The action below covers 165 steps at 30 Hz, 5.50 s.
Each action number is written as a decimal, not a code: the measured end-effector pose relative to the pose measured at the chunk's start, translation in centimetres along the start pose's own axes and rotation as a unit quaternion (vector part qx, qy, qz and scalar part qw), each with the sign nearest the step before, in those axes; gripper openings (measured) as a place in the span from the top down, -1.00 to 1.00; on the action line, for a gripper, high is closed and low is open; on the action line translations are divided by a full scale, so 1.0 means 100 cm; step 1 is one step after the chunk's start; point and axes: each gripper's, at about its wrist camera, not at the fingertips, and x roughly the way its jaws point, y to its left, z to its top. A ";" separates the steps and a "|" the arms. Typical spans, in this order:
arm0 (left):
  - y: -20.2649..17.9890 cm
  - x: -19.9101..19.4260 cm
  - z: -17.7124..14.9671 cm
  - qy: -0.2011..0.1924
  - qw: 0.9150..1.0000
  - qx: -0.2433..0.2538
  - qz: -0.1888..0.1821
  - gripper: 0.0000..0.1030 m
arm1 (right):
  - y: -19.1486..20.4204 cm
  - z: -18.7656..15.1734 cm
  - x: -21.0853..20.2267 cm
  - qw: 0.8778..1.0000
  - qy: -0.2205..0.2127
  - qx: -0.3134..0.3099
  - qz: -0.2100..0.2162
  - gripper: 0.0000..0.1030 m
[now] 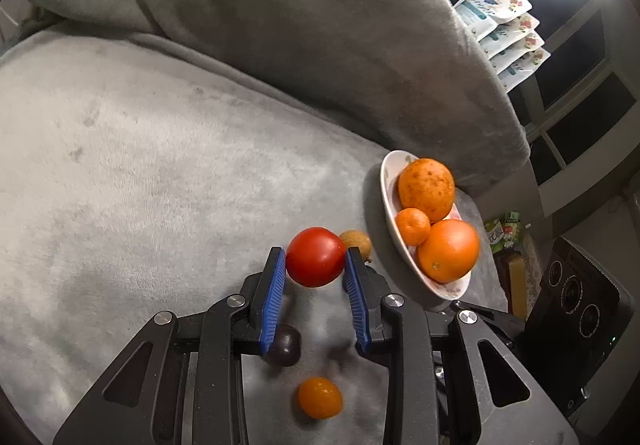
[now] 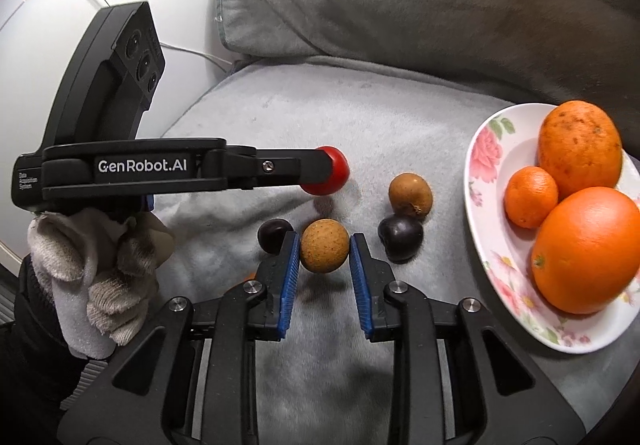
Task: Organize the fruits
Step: 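Carry the tomato with the left tool while the right tool carries the longan to the plate, then lower the tomato and longan onto the plate and open both tools, then withdraw both tools from the plate toward the remaining small fruits, then grasp a small orange kumquat with the left tool while the right tool grasps a brown longan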
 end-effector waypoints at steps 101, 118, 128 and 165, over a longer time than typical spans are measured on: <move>-0.139 0.011 0.010 -0.101 0.968 0.200 0.112 -0.49 | -0.151 0.006 -0.129 0.979 -0.113 0.101 -0.137 -0.80; -0.113 -0.053 -0.003 -0.142 0.963 0.180 0.143 -0.49 | -0.103 0.006 -0.138 0.979 -0.162 0.041 -0.120 -0.80; -0.070 -0.084 -0.018 -0.152 0.965 0.133 0.169 -0.49 | -0.065 0.007 -0.121 0.986 -0.148 -0.010 -0.082 -0.80; -0.053 -0.035 -0.096 -0.047 0.981 0.125 0.139 0.17 | -0.007 0.042 0.002 0.980 0.044 -0.178 -0.079 0.13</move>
